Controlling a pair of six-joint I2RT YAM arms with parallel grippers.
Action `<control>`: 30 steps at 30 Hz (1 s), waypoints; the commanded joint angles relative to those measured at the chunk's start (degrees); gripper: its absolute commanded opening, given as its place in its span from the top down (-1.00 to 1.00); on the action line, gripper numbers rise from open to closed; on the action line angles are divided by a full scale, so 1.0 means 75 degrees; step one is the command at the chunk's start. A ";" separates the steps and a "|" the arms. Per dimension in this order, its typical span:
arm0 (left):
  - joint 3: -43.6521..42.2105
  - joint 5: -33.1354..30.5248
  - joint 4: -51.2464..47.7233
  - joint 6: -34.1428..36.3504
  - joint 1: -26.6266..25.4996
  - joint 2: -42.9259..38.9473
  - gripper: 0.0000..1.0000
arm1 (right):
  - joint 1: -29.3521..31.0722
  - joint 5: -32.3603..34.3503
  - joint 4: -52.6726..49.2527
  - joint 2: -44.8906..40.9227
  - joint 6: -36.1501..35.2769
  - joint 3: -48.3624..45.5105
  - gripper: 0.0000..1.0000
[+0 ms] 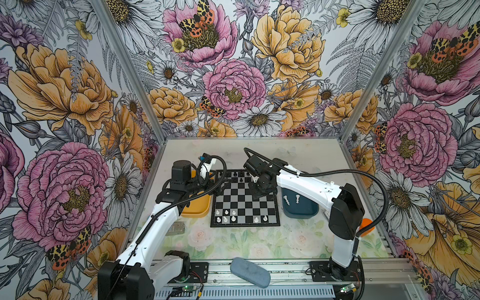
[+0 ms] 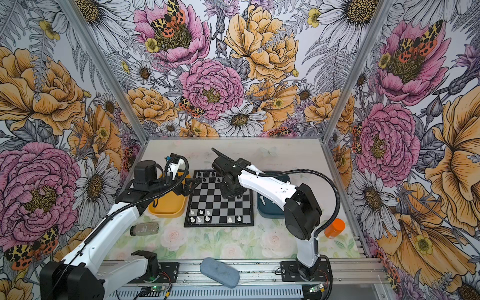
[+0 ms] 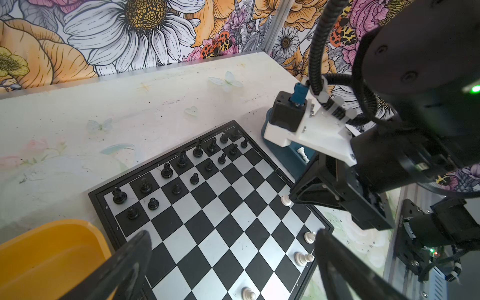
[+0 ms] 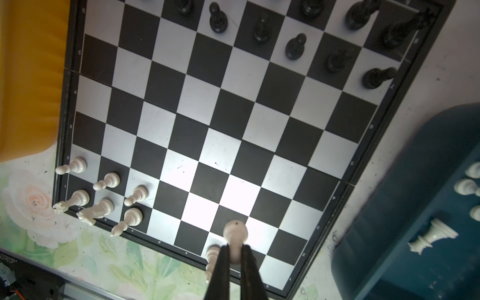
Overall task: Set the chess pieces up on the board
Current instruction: 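Carry the white pawn with the right gripper to the board's near row, then lower the white pawn onto the near row next to the other pawns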
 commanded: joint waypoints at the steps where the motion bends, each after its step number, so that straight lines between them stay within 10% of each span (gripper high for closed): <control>1: 0.0102 -0.0246 -0.0101 0.0181 -0.0053 -0.0052 -0.98 | 0.0168 -0.0106 0.0005 0.0157 0.0193 0.0274 1.00; 30: 0.0109 -0.0509 -0.0172 0.0204 -0.0077 -0.0060 -0.98 | 0.0747 -0.1118 0.0532 0.1400 0.0466 0.0585 1.00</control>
